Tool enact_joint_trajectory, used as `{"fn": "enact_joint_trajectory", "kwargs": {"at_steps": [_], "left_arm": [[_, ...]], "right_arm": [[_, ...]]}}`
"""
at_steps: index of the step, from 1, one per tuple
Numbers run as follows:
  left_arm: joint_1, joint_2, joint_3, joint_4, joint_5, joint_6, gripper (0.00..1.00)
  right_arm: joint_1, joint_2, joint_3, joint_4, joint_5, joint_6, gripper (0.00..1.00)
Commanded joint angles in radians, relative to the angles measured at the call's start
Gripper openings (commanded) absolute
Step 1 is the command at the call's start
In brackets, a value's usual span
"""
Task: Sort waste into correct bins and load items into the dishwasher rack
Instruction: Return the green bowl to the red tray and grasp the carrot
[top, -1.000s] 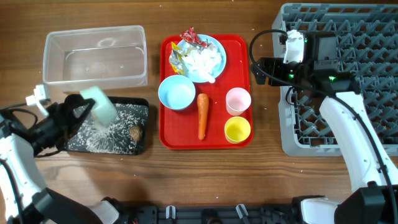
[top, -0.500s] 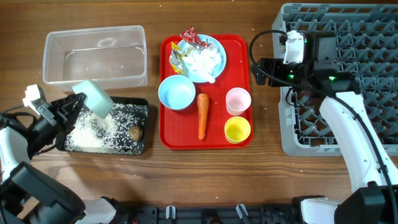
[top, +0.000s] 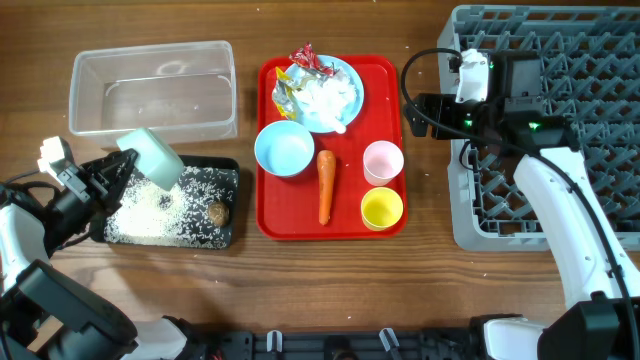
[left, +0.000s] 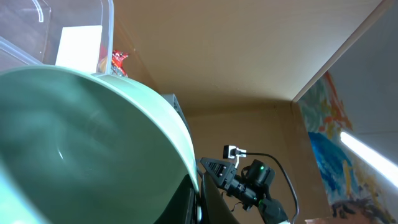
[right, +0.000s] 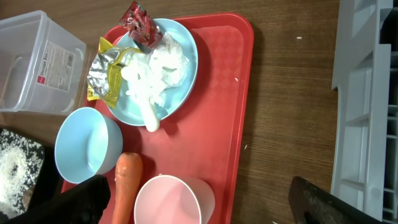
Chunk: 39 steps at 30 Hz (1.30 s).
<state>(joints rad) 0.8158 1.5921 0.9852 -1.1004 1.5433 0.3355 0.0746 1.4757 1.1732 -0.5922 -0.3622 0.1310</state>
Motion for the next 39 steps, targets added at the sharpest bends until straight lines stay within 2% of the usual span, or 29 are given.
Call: {"fn": "enact_joint_trajectory", "kwargs": {"at_steps": [1,5,6,7,11,12,14,15,16,17,19,22,23,26,30,34,36,38,39], "left_arm": [[0.005,0.004,-0.005,-0.012,0.034,0.025,0.04],[0.003,-0.001,-0.005,-0.023,0.034,0.055,0.04],[-0.005,-0.012,-0.005,-0.05,0.031,0.08,0.04],[-0.024,-0.048,-0.005,-0.111,0.018,0.163,0.04],[-0.094,-0.199,-0.005,-0.108,-0.169,0.184,0.04],[-0.196,-0.283,-0.005,-0.088,-0.3,0.172,0.04],[-0.316,-0.334,-0.005,-0.04,-0.392,0.108,0.04],[-0.401,-0.356,-0.005,0.008,-0.465,0.038,0.04],[-0.525,-0.371,-0.005,0.08,-0.601,-0.085,0.04],[-0.678,-0.372,-0.005,0.154,-0.811,-0.237,0.04],[-0.93,-0.359,-0.005,0.23,-1.119,-0.392,0.04],[-1.203,-0.304,-0.005,0.294,-1.424,-0.496,0.04],[-1.276,-0.272,-0.005,0.317,-1.48,-0.505,0.04],[-1.411,-0.131,-0.005,0.354,-1.6,-0.531,0.04],[-1.463,0.016,-0.005,0.373,-1.601,-0.531,0.04],[-1.484,0.026,0.002,0.378,-1.601,-0.531,0.05],[-1.488,0.026,0.02,0.375,-1.585,-0.531,0.27],[-1.49,0.024,0.057,0.367,-1.577,-0.531,0.59],[-1.49,0.024,0.085,0.358,-1.577,-0.531,0.71]], "right_arm": [[-0.006,0.011,0.01,-0.005,0.003,0.004,0.95],[-0.006,0.011,0.01,-0.005,0.003,0.011,0.95],[-0.006,0.011,0.01,-0.005,0.003,0.01,0.95],[-0.006,0.011,0.01,-0.005,0.003,0.011,0.95],[-0.006,0.011,0.01,-0.004,0.003,0.03,0.95],[-0.006,0.011,0.01,-0.003,0.003,0.034,0.95],[-0.006,0.011,0.01,-0.003,-0.004,0.037,0.95],[-0.006,0.011,0.01,-0.004,-0.005,0.037,0.95],[-0.006,0.011,0.01,-0.004,-0.005,0.037,0.95],[-0.006,0.011,0.01,-0.004,-0.004,0.037,0.95],[-0.006,0.011,0.01,-0.004,-0.004,0.036,0.95],[-0.006,0.011,0.01,-0.004,-0.004,0.037,0.95],[-0.006,0.011,0.01,-0.004,-0.004,0.036,0.95],[-0.007,0.011,0.01,-0.005,-0.004,0.036,0.95],[-0.006,0.011,0.01,-0.007,-0.004,0.035,0.95],[-0.006,0.011,0.01,-0.004,-0.004,0.035,0.95],[-0.007,0.011,0.01,-0.003,-0.003,0.035,0.95],[-0.007,0.011,0.01,-0.003,-0.004,0.034,0.95],[-0.007,0.011,0.01,-0.003,-0.003,0.033,0.95]]}}
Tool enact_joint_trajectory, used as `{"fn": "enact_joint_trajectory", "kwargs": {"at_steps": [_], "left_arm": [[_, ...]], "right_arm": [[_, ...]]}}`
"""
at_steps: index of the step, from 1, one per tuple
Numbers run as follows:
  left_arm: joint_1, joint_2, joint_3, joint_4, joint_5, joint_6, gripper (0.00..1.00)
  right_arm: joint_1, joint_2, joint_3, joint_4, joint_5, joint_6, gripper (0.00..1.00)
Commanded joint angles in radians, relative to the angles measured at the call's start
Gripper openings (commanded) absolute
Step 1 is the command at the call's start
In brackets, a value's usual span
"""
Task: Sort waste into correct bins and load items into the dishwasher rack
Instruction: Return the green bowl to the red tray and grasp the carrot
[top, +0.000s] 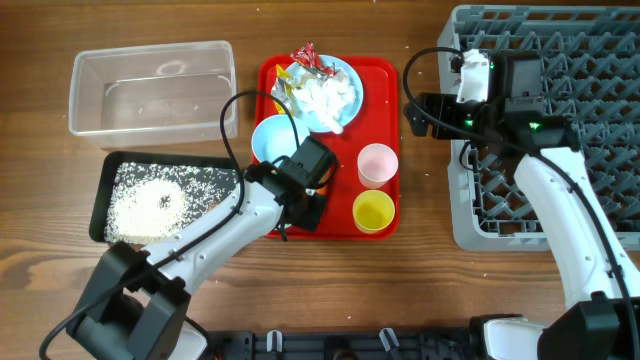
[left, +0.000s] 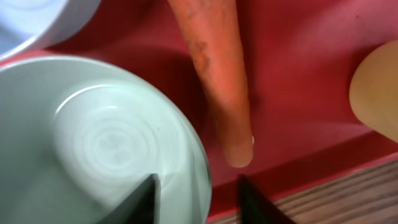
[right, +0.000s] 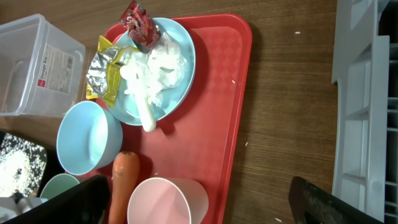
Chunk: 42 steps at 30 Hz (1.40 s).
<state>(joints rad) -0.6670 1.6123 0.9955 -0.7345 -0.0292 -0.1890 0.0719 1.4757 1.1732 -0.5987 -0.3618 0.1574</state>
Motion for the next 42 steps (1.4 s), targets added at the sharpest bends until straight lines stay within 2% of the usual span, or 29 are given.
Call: {"fn": "enact_joint_trajectory", "kwargs": {"at_steps": [1,4,6,8,10,13,16,18,24,25,27,28,34,39,42], "left_arm": [[-0.007,0.003,0.121,-0.025,-0.005,-0.006,0.77],[-0.007,0.003,0.202,0.039,-0.005,-0.006,0.87],[-0.007,0.019,0.202,0.089,-0.005,-0.007,0.86],[-0.007,0.068,0.202,0.128,-0.006,-0.015,0.79],[0.001,0.133,0.202,0.159,-0.018,-0.071,0.69],[0.015,0.188,0.202,0.195,-0.028,-0.189,0.66],[0.016,0.228,0.202,0.196,-0.028,-0.293,0.59],[0.015,0.258,0.201,0.193,-0.024,-0.365,0.58],[0.015,0.349,0.201,0.196,-0.016,-0.404,0.59],[0.015,0.356,0.201,0.199,-0.013,-0.404,0.53],[0.015,0.355,0.202,0.212,-0.013,-0.404,0.16],[0.015,0.355,0.202,0.216,-0.006,-0.403,0.04],[0.045,0.238,0.257,0.145,0.032,-0.402,0.04],[0.12,-0.011,0.302,-0.032,0.032,-0.402,0.04],[0.24,-0.17,0.301,-0.209,0.031,-0.404,0.04]], "right_arm": [[-0.004,0.011,0.01,0.005,-0.004,0.006,0.95],[-0.004,0.011,0.01,0.006,-0.004,0.006,0.95],[-0.004,0.011,0.01,0.006,-0.004,0.002,0.95],[-0.004,0.011,0.01,0.005,-0.004,0.002,0.95],[-0.004,0.011,0.01,-0.002,-0.004,0.0,0.95],[-0.004,0.011,0.01,-0.009,-0.003,0.0,0.95],[-0.004,0.011,0.01,-0.008,-0.002,0.0,0.95],[-0.004,0.011,0.01,-0.009,0.004,0.0,0.95],[-0.004,0.011,0.01,-0.009,0.008,-0.001,0.95],[-0.004,0.011,0.01,-0.009,0.016,-0.001,0.95],[-0.004,0.011,0.01,-0.009,0.023,0.0,0.95],[-0.004,0.011,0.01,-0.009,0.023,-0.001,0.95],[-0.004,0.011,0.01,-0.009,0.023,0.0,0.95],[-0.004,0.011,0.01,-0.008,0.023,-0.001,0.95],[-0.004,0.011,0.01,-0.009,0.023,0.0,0.95]]}}
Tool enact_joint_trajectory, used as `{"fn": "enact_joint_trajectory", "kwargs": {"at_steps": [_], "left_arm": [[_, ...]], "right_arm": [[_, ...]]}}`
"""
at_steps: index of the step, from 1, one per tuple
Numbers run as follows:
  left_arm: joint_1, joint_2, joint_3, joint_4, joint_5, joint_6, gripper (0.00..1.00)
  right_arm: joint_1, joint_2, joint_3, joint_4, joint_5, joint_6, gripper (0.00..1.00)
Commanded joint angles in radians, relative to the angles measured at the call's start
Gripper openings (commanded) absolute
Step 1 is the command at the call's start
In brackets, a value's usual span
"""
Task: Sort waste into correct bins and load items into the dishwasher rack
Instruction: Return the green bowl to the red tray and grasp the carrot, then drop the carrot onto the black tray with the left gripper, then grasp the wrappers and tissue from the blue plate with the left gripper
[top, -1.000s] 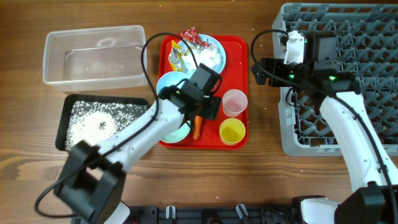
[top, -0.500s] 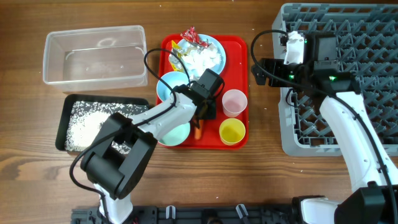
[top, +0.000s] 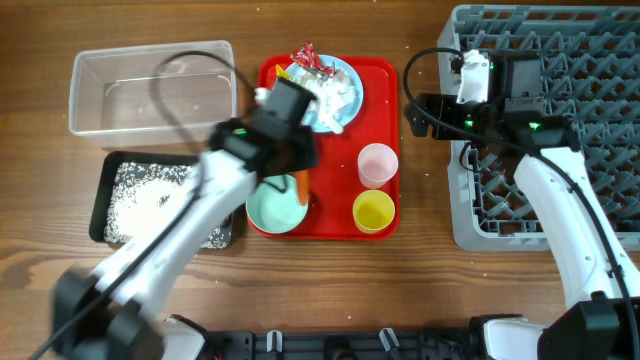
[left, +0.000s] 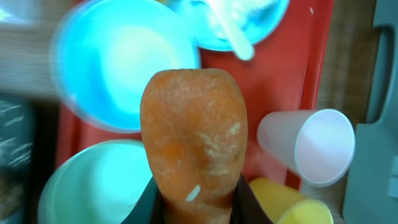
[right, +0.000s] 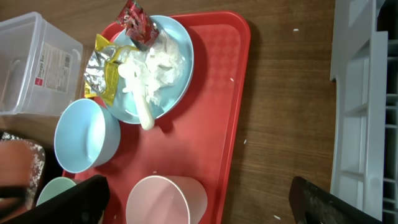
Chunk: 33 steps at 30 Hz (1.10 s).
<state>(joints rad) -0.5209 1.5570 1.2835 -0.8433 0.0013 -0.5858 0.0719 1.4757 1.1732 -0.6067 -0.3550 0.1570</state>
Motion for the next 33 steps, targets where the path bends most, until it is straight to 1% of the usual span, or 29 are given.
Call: {"fn": "enact_joint_trajectory", "kwargs": {"at_steps": [1,2,3,5,6,8,10,12,15,16,17,18,19,22,23,25,26,27,29,30,31,33], "left_arm": [[0.175,-0.148,0.01,-0.193,-0.019,-0.014,0.04],[0.24,-0.154,0.008,-0.264,-0.061,-0.054,0.04],[0.315,-0.154,-0.008,-0.314,-0.075,-0.063,0.04],[0.441,-0.154,-0.085,-0.318,-0.072,-0.093,0.04],[0.507,-0.154,-0.149,-0.283,-0.062,-0.112,0.04],[0.583,-0.154,-0.233,-0.209,-0.023,-0.112,0.04],[0.686,-0.154,-0.36,-0.054,0.05,-0.113,0.04],[0.741,-0.154,-0.441,0.072,0.055,-0.137,0.04],[0.761,-0.154,-0.467,0.154,0.05,-0.137,0.04],[0.761,-0.153,-0.467,0.17,0.05,-0.137,0.11],[0.761,-0.153,-0.467,0.182,0.049,-0.137,0.24],[0.761,-0.154,-0.467,0.187,0.042,-0.137,0.31],[0.761,-0.153,-0.467,0.189,0.023,-0.137,0.34],[0.761,-0.153,-0.467,0.198,0.005,-0.137,0.35],[0.761,-0.153,-0.467,0.212,0.005,-0.137,0.42],[0.761,-0.153,-0.467,0.221,0.006,-0.137,0.47],[0.761,-0.154,-0.467,0.227,0.006,-0.137,0.48],[0.76,-0.156,-0.463,0.232,0.019,-0.123,0.52],[0.76,-0.174,-0.438,0.228,0.114,-0.038,0.57],[0.754,-0.202,-0.406,0.208,0.156,0.005,0.63],[0.74,-0.232,-0.377,0.19,0.157,0.036,0.68],[0.668,-0.312,-0.328,0.173,0.159,0.132,0.71]], "right_arm": [[-0.004,0.011,0.01,0.0,0.016,0.0,0.95],[-0.004,0.011,0.01,0.0,0.016,0.0,0.95],[-0.004,0.011,0.01,0.0,0.016,0.0,0.95],[-0.004,0.011,0.01,0.0,0.016,0.0,0.95],[-0.004,0.011,0.01,0.0,0.016,0.0,0.95],[-0.004,0.011,0.01,0.0,0.016,0.0,0.95],[-0.004,0.011,0.01,0.0,0.016,0.0,0.95],[-0.004,0.011,0.01,0.0,0.016,0.0,0.95],[-0.004,0.011,0.01,0.0,0.016,0.0,0.96],[-0.004,0.011,0.01,0.0,0.016,0.0,0.96],[-0.004,0.011,0.01,-0.001,0.016,0.0,0.95],[-0.004,0.011,0.01,-0.001,0.016,0.0,0.96],[-0.004,0.011,0.01,-0.001,0.016,0.0,0.95],[-0.004,0.011,0.01,0.0,0.016,0.0,0.95],[-0.004,0.011,0.01,0.0,0.016,0.0,0.96],[-0.004,0.011,0.01,0.0,0.016,0.0,0.95],[-0.004,0.011,0.01,0.0,0.016,0.0,0.95],[-0.004,0.011,0.01,0.0,0.016,0.0,0.95],[-0.004,0.011,0.01,0.0,0.016,0.0,0.95],[-0.004,0.011,0.01,0.003,0.016,0.0,0.96],[-0.004,0.011,0.01,0.005,0.016,0.0,0.96],[-0.004,0.011,0.01,0.01,0.016,0.001,0.95]]}}
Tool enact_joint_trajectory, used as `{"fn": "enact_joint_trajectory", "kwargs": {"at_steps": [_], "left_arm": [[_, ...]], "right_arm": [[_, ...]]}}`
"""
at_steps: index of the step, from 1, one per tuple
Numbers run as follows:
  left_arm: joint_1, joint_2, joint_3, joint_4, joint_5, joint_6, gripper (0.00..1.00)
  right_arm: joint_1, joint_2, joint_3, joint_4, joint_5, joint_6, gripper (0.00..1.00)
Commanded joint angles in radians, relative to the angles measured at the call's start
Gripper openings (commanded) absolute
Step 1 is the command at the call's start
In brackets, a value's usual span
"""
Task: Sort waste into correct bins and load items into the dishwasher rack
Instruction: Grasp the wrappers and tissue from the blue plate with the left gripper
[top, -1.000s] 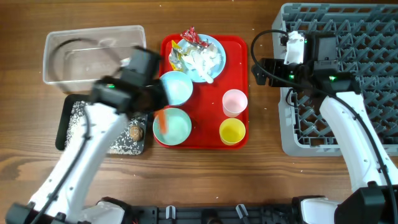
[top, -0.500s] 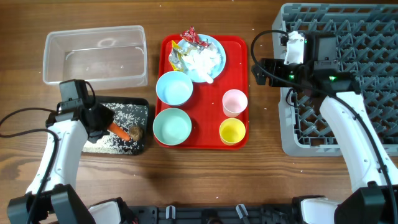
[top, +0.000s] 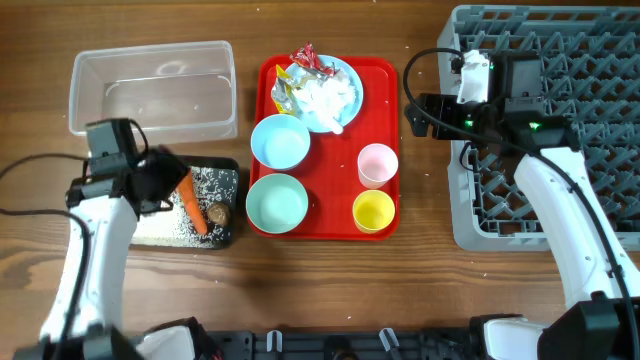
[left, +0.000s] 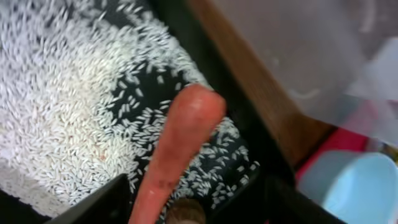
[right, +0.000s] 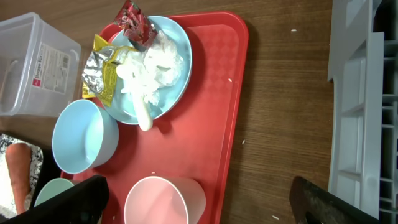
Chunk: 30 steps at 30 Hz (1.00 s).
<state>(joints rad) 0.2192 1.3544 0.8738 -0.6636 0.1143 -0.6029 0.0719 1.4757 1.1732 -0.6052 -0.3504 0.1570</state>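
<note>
The orange carrot lies on the rice in the black tray, beside a small brown lump. My left gripper is low over it. In the left wrist view the carrot sits between the spread fingers of the left gripper, open, with a gap on each side. The red tray carries a green bowl, blue bowl, pink cup, yellow cup and a blue plate of wrappers and tissue. My right gripper hangs open by the tray's right edge.
A clear plastic bin stands at the back left, just behind the black tray. The grey dishwasher rack fills the right side, with the right arm over its left part. Bare wood lies along the front of the table.
The left gripper was above the red tray, shut on the carrot. Now it is over the black tray, open, and the carrot lies on the rice. The right arm has not moved.
The left gripper first held the green bowl tilted over the black tray while the carrot lay on the red tray. Then the bowl was down on the red tray beside the carrot. Then the carrot was in the gripper, and now it lies in the black tray.
</note>
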Motion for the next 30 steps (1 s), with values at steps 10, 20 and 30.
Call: {"fn": "enact_joint_trajectory", "kwargs": {"at_steps": [10,20,30], "left_arm": [[-0.556,0.087,0.369,0.01,-0.007,0.326,0.72],[-0.689,0.396,0.534,-0.008,-0.063,0.4,0.76],[-0.686,0.518,0.565,0.392,-0.22,0.502,0.8]], "right_arm": [[-0.004,-0.081,0.122,-0.07,0.014,-0.05,0.96],[-0.004,-0.092,0.122,-0.136,0.07,-0.051,0.96],[-0.004,-0.092,0.121,-0.14,0.071,-0.053,0.96]]}}
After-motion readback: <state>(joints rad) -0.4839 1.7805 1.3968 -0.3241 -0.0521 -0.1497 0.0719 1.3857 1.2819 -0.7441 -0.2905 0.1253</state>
